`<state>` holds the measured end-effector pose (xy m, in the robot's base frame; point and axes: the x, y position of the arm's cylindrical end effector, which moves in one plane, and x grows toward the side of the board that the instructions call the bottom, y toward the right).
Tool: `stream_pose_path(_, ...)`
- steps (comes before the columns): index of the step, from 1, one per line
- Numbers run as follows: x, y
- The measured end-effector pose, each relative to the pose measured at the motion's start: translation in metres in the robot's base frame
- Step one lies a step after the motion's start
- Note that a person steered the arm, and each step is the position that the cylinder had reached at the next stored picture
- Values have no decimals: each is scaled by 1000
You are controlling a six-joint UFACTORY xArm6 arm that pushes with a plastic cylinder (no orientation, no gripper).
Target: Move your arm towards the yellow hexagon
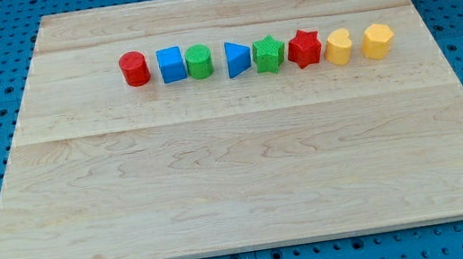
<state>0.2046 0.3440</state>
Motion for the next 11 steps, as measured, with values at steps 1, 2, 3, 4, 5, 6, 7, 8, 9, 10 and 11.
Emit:
stream_pose_path(1,1,0)
stream_pose_path(2,4,0)
stream_pose_path(3,7,0)
stream_pose_path(4,8,0)
stream_pose_path(5,11,-1)
stream_pose_path(6,11,-1)
stream_pose_path(7,19,-1)
stream_pose_path(8,30,1)
stream_pose_path(9,95,-1)
stream_pose_path(10,114,-2)
stream_pose_path(11,111,-17)
